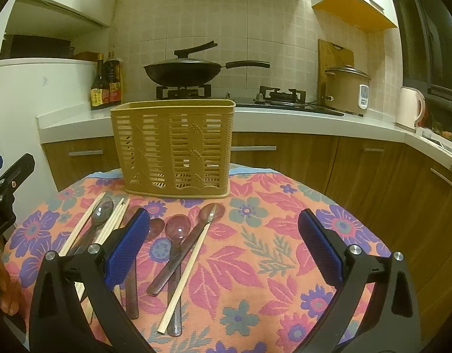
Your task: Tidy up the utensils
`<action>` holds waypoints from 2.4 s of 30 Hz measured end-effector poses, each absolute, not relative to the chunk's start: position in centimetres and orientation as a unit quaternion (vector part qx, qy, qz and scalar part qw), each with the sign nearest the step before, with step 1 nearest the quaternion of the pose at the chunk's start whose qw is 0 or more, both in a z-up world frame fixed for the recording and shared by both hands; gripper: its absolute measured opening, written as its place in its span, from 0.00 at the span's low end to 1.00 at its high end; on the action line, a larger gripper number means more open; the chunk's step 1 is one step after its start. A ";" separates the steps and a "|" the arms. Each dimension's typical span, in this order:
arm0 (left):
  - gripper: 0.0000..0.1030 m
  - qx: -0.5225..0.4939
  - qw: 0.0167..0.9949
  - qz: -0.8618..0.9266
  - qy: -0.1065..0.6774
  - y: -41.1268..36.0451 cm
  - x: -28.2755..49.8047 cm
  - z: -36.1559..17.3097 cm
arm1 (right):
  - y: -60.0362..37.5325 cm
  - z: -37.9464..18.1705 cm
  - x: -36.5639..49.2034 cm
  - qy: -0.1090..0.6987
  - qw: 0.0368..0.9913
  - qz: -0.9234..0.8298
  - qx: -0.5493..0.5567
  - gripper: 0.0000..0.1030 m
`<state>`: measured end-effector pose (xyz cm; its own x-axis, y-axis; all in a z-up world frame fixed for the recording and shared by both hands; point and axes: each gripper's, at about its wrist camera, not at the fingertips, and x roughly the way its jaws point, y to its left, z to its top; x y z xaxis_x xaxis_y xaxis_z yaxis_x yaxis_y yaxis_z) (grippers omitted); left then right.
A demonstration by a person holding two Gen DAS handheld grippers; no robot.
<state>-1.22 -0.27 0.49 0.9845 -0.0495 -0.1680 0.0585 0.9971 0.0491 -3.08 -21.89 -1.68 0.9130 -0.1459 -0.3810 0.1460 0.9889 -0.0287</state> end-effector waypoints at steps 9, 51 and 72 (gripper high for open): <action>0.93 0.025 0.996 -0.031 0.086 -0.2 -1.2 0.5 | -21.9 -1.6 -3.1 0.194 0.978 -0.075 -0.001 0.93; 0.93 0.028 0.995 -0.035 0.087 -0.6 -1.3 0.5 | -21.9 -0.9 -4.0 0.168 0.983 -0.069 0.004 0.93; 0.92 -0.039 0.974 -0.085 0.206 3.8 1.9 0.2 | -23.0 -1.4 -2.5 0.216 0.970 -0.114 0.016 0.93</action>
<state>1.94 3.80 0.20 0.9008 -0.1822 -0.3943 0.1500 0.9824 -0.1112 -2.48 -23.02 -1.44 0.8812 -0.2137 -0.4217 0.2272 0.9737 -0.0187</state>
